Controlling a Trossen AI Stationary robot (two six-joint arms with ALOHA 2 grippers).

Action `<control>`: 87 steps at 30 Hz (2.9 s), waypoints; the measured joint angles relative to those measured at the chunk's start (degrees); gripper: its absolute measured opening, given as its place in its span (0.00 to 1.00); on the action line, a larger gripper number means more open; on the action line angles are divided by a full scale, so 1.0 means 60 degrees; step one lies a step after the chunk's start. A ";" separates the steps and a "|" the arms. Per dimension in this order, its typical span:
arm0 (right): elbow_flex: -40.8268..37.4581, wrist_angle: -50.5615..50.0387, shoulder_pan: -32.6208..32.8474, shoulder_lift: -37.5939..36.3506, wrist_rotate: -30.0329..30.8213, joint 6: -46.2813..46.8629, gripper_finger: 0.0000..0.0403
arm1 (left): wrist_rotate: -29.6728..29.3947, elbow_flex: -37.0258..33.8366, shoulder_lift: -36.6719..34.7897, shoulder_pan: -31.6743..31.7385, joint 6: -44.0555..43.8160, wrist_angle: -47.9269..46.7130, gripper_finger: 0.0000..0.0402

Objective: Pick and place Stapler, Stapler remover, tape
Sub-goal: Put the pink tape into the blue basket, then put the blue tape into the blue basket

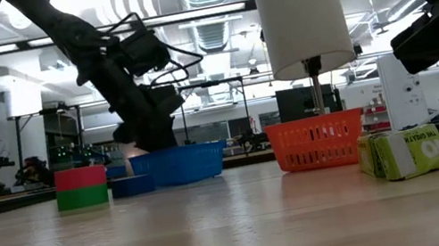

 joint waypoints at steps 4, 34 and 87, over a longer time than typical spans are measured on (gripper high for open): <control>0.0001 0.0000 0.0001 0.0000 0.0000 0.0001 0.02 | 0.0008 -0.0004 0.0143 0.0003 -0.0028 -0.0005 0.15; 0.0003 -0.0004 0.0004 -0.0002 -0.0003 0.0000 0.02 | 0.0198 0.0251 -0.1797 -0.0459 0.1072 -0.1502 0.39; 0.0003 0.0002 0.0003 -0.0003 -0.0003 0.0000 0.02 | 0.0984 -0.1240 -0.1686 -0.2584 0.2378 -0.1995 0.09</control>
